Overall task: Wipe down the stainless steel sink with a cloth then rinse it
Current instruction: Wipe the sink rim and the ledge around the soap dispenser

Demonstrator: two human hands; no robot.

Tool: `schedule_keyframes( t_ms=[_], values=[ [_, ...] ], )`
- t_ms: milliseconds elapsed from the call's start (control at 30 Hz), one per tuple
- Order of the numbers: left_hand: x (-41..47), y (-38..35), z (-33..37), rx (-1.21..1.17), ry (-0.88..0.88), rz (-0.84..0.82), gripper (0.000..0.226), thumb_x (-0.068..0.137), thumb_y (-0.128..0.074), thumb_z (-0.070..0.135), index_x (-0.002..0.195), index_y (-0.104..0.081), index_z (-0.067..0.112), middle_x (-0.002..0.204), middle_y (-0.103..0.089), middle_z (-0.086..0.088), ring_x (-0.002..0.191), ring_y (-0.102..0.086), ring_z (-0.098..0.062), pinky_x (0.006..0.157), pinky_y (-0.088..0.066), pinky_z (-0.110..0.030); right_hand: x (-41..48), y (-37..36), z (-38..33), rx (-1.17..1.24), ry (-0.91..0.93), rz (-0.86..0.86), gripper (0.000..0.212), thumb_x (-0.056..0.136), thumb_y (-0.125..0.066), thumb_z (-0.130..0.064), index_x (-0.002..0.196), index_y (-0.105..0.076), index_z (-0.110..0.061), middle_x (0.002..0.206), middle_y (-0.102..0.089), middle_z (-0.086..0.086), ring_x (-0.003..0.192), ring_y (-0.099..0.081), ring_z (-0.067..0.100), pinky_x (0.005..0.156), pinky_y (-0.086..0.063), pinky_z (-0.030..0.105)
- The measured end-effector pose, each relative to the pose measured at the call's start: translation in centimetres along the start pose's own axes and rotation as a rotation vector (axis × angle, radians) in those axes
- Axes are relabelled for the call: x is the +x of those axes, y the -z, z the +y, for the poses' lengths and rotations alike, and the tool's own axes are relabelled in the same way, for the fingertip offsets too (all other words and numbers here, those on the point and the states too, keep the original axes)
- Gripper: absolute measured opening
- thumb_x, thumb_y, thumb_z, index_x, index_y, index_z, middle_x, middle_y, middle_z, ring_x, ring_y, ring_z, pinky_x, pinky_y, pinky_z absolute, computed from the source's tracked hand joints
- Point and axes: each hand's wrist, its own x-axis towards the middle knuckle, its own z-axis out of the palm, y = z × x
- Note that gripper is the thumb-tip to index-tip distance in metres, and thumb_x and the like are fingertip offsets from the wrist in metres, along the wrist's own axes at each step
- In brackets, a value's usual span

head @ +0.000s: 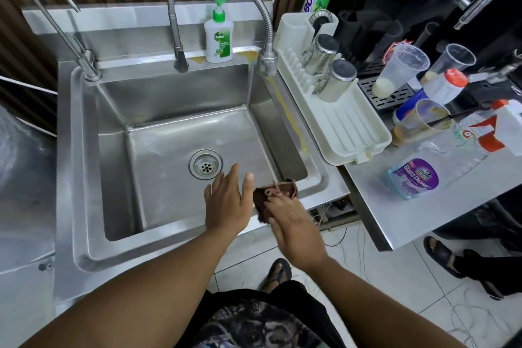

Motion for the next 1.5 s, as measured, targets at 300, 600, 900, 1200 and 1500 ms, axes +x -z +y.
schedule_keyframes(
  t_ms=[300, 600, 900, 1200, 1500],
  values=[
    [0.0, -0.2, 0.1, 0.019, 0.014, -0.007, 0.088, 0.090, -0.002, 0.070, 0.153, -0.035, 0.019, 0.154, -0.046, -0.007, 0.147, -0.031, -0.027, 0.119, -0.021, -0.054, 1.6, 2.0, 6.9, -0.141, -0.566, 0.147, 0.054, 0.100, -0.028, -0.033, 0.136, -0.058, -0.005, 0.147, -0.052, 0.017, 0.142, -0.038, 0.037, 0.121, -0.024, 0.052],
    [0.1, 0.0, 0.2, 0.007, 0.005, 0.007, 0.089, 0.090, -0.001, 0.070, 0.153, -0.036, 0.019, 0.154, -0.046, -0.008, 0.145, -0.033, -0.027, 0.117, -0.024, -0.054, 0.4, -1.7, -2.4, -0.039, -0.101, 0.073, 0.038, 0.102, -0.046, -0.027, 0.134, -0.062, -0.013, 0.145, -0.056, 0.003, 0.141, -0.043, 0.023, 0.122, -0.024, 0.044],
    [-0.1, 0.4, 0.0, -0.029, -0.005, -0.029, 0.090, 0.088, 0.001, 0.072, 0.155, -0.033, 0.021, 0.157, -0.042, -0.006, 0.148, -0.028, -0.026, 0.120, -0.019, -0.054, 1.1, 2.5, 6.8, -0.186, -0.517, 0.101, 0.056, 0.100, -0.024, -0.033, 0.135, -0.057, -0.006, 0.146, -0.052, 0.016, 0.142, -0.037, 0.037, 0.120, -0.025, 0.054],
    [0.0, 2.2, -1.1, -0.465, 0.051, -0.022, 0.085, 0.089, -0.014, 0.071, 0.153, -0.038, 0.021, 0.158, -0.040, 0.001, 0.147, -0.032, -0.016, 0.123, -0.019, -0.034, 1.8, -3.5, -5.7, -0.101, -0.231, 0.103, 0.042, 0.101, -0.043, -0.029, 0.137, -0.060, -0.014, 0.146, -0.055, 0.004, 0.141, -0.042, 0.025, 0.121, -0.023, 0.048],
    [-2.1, 7.9, -7.8, -0.339, 0.064, 0.052, 0.055, 0.106, -0.021, 0.049, 0.149, -0.045, 0.023, 0.152, -0.046, 0.003, 0.141, -0.037, -0.010, 0.109, -0.020, -0.019, 2.7, -0.6, 1.3, -0.128, -0.157, -0.004, 0.045, 0.103, -0.035, -0.033, 0.133, -0.061, -0.014, 0.144, -0.056, 0.005, 0.140, -0.044, 0.026, 0.117, -0.032, 0.043]
  ],
)
